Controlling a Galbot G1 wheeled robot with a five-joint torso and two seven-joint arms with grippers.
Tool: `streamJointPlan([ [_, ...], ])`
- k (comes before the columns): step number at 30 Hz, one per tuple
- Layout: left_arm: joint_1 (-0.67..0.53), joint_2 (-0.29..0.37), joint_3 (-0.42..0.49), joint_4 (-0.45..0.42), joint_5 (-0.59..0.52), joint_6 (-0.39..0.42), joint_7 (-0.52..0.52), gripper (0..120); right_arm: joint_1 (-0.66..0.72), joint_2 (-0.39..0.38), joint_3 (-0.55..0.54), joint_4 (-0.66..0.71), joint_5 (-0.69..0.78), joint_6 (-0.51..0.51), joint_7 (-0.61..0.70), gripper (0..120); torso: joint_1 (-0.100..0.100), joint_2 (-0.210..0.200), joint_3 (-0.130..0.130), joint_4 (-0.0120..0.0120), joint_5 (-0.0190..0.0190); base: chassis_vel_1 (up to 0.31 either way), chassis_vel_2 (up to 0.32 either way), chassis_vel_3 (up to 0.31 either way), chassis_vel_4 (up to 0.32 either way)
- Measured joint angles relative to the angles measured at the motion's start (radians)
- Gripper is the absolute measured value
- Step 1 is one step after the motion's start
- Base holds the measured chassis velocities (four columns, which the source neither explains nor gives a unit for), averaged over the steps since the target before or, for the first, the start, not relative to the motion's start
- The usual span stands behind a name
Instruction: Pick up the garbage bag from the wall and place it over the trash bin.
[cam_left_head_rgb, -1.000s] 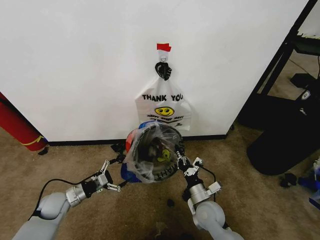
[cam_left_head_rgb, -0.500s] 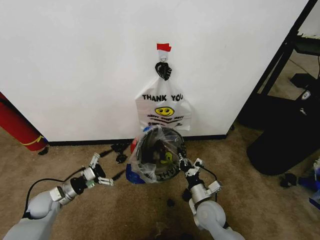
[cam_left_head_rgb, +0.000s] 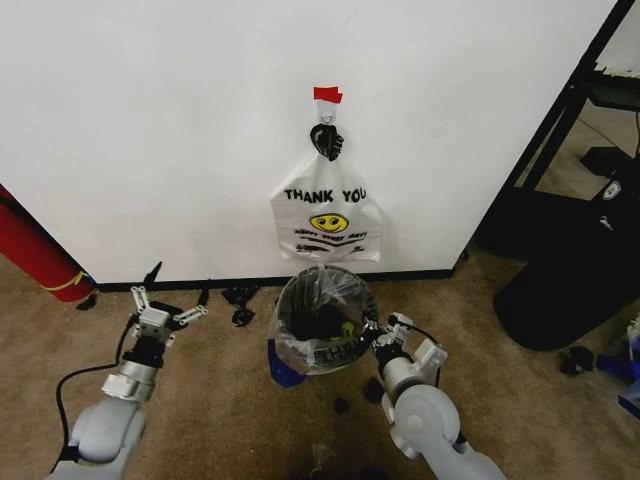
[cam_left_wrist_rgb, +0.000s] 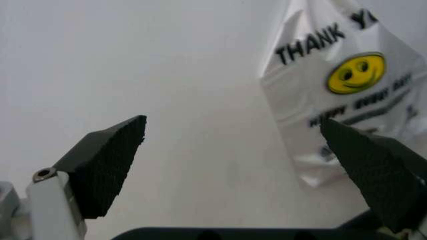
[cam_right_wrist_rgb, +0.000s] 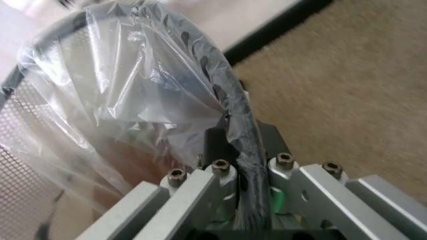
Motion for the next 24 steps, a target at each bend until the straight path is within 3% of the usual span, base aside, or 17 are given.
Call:
streamJointPlan([
  [9,0.023,-0.023,0.018,-0.005,0.044,-0.016,0.018,100,0.006,-0.005,0.01,-0.034,-0.012,-0.081,0.083,0,0.0,0.0,0.0,-0.0001,0.0001,0.0,0.0,0.0,0.0],
  [20,0.046,-0.043,0.027,-0.045,0.065,-0.019,0.025,100,-0.015,-0.025,0.015,-0.067,-0.053,-0.069,0.016,0,0.0,0.001,0.0,-0.0004,-0.0005,0.0,0.0,0.0,0.0],
  [24,0.053,-0.043,0.023,-0.052,0.065,-0.02,0.026,100,-0.029,-0.038,0.015,-0.049,-0.044,-0.07,0.002,10,0.0,0.0,0.0,0.0003,0.0005,0.0,0.0,0.0,0.0],
])
